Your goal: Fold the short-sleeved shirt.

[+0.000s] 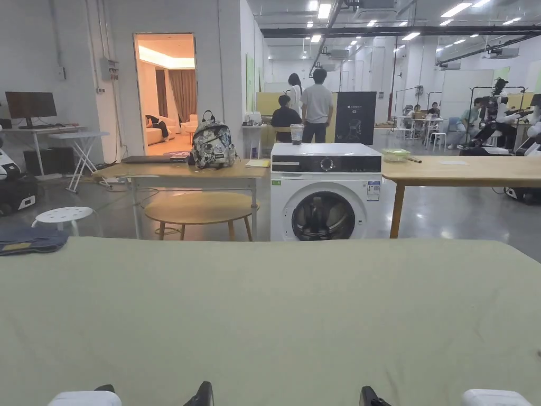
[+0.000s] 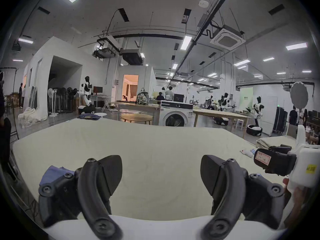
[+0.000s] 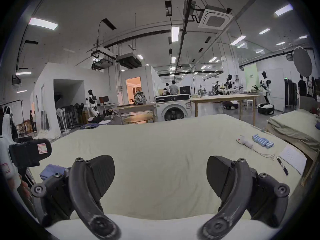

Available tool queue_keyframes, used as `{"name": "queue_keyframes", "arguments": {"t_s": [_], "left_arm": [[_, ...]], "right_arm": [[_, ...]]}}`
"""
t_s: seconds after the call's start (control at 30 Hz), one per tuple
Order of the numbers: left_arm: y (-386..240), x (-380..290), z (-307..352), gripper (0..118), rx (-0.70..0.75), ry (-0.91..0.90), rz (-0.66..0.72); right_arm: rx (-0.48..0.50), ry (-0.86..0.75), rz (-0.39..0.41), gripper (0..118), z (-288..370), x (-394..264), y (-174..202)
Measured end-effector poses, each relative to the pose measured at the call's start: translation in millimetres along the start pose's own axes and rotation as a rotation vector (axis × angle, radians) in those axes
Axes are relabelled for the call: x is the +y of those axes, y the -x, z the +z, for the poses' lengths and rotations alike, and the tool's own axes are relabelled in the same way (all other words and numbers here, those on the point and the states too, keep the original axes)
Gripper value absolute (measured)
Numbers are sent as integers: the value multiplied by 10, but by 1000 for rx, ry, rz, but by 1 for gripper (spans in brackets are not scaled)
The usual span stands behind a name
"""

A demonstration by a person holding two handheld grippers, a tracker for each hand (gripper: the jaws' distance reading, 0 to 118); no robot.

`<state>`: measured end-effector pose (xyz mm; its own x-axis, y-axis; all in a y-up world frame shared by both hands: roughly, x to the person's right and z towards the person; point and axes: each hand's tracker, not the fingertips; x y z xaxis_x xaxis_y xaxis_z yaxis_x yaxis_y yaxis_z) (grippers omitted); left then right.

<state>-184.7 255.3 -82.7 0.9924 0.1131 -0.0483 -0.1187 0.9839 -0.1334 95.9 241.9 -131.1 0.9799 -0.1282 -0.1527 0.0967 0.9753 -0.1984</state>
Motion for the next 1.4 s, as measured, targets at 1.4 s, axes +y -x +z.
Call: {"name": "queue_keyframes", "arguments": {"t_s": [1.4], "left_arm": [[-8,-61,-38,94,-112,46,45]], "right_arm": [[85,173,-371,108,-202,48,-244]]}}
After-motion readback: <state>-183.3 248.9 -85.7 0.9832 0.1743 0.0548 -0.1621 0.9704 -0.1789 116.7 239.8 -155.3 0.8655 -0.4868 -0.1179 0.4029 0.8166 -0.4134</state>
